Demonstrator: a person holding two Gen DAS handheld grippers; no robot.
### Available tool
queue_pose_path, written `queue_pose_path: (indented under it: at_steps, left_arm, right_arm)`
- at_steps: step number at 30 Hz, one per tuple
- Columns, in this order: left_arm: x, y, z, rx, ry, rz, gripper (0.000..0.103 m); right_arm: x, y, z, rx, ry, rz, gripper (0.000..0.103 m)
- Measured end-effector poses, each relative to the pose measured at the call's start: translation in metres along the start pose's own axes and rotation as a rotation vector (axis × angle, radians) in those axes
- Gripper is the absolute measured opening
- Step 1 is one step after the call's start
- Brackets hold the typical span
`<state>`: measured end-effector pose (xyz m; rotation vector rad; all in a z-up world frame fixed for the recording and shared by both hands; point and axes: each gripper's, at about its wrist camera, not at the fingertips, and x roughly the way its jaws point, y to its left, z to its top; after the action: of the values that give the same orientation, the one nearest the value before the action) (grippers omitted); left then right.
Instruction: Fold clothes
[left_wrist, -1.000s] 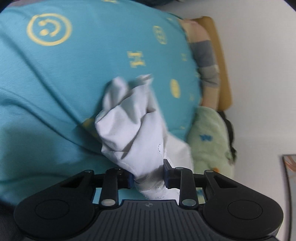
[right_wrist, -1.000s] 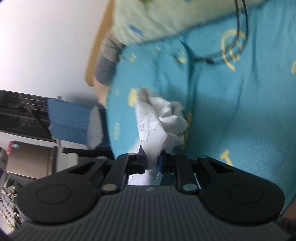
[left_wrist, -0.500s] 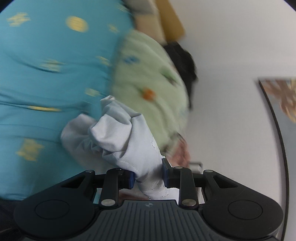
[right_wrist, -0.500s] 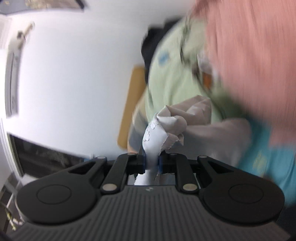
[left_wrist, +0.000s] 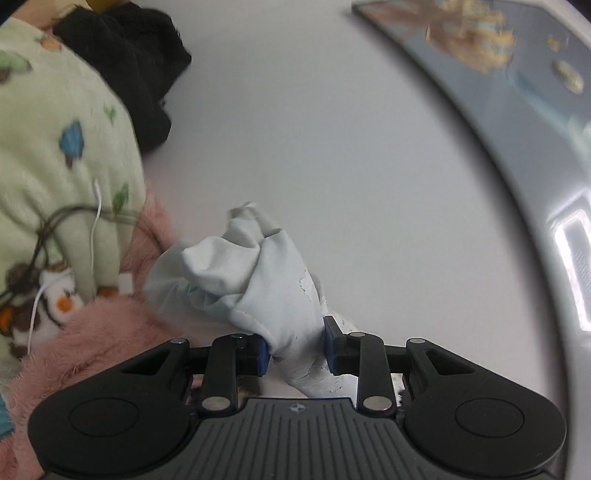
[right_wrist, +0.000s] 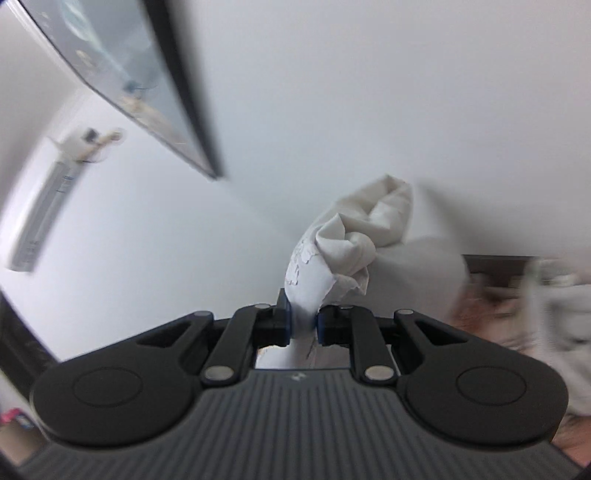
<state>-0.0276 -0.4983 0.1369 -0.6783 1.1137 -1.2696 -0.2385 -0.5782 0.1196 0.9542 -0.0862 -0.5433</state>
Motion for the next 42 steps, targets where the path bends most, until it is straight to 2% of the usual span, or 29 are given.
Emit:
queue_pose_path:
  at_steps: [5,9,13,16,18,23,24,26,27,28,30,32,34,40,42]
  left_arm:
    - [0.003,0.062,-0.061,0.02,0.129,0.112,0.03]
    - [-0.008,0.091,-0.087,0.084,0.156,0.122,0.03]
    - [-0.012,0.105,-0.098,0.159,0.15,0.171,0.034]
    - [-0.024,0.097,-0.104,0.213,0.147,0.203,0.04]
    - [-0.032,0.082,-0.105,0.271,0.144,0.233,0.041]
    - [-0.046,0.046,-0.098,0.416,0.13,0.313,0.044]
    - [-0.054,0.037,-0.097,0.444,0.116,0.32,0.049]
    - [-0.066,0.019,-0.092,0.504,0.073,0.324,0.063]
    - [-0.074,0.009,-0.091,0.533,0.055,0.328,0.071]
    - [-0.082,-0.001,-0.09,0.562,0.037,0.332,0.077]
    - [-0.097,-0.017,-0.09,0.619,0.01,0.35,0.083]
    - [-0.114,-0.032,-0.094,0.67,-0.019,0.374,0.09]
    - [-0.131,-0.044,-0.1,0.716,-0.058,0.388,0.101]
    - [-0.185,-0.067,-0.126,0.841,-0.168,0.409,0.103]
    - [-0.204,-0.071,-0.139,0.894,-0.216,0.44,0.103]
  right_arm:
    - [-0.019,-0.069,-0.042,-0.024,0.091,-0.169,0.016]
    - [-0.048,-0.093,-0.077,-0.037,0.109,-0.184,0.016]
    - [-0.057,-0.106,-0.101,-0.004,0.148,-0.223,0.017]
    - [-0.061,-0.108,-0.111,-0.003,0.179,-0.268,0.018]
    - [-0.066,-0.105,-0.111,0.011,0.194,-0.295,0.019]
    - [-0.078,-0.074,-0.101,-0.036,0.226,-0.381,0.019]
    - [-0.08,-0.066,-0.099,-0.046,0.237,-0.394,0.02]
    - [-0.087,-0.047,-0.096,-0.094,0.243,-0.398,0.026]
    - [-0.09,-0.038,-0.094,-0.119,0.243,-0.398,0.041]
    - [-0.095,-0.028,-0.095,-0.152,0.23,-0.385,0.061]
    - [-0.106,-0.008,-0.097,-0.218,0.202,-0.358,0.086]
    - [-0.116,0.011,-0.098,-0.284,0.174,-0.331,0.087]
    - [-0.125,0.03,-0.101,-0.35,0.153,-0.312,0.086]
    - [-0.153,0.072,-0.12,-0.527,0.082,-0.292,0.086]
    - [-0.163,0.079,-0.13,-0.564,0.054,-0.284,0.086]
